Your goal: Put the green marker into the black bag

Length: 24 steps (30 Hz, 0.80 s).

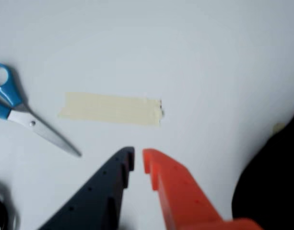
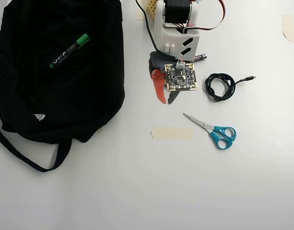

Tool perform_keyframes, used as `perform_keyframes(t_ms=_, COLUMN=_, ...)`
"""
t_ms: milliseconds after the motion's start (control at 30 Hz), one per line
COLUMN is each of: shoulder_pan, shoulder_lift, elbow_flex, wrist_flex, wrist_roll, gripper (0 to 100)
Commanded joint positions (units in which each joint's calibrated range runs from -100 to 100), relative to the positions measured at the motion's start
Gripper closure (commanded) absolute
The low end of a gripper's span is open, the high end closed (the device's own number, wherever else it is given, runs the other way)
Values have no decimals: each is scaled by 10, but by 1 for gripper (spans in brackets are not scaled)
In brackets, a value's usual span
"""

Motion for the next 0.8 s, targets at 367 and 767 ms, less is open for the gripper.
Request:
perform_keyframes(t_ms=367, shoulder_pan=-52, shoulder_lift=-317, elbow_flex=347, wrist_flex=-16, wrist_roll=-5, gripper=98)
perform_keyframes(t_ms=767, shoulder_pan=-46, shoulder_lift=-630, elbow_flex=626, wrist_flex=-20, wrist_roll=-6, gripper=98)
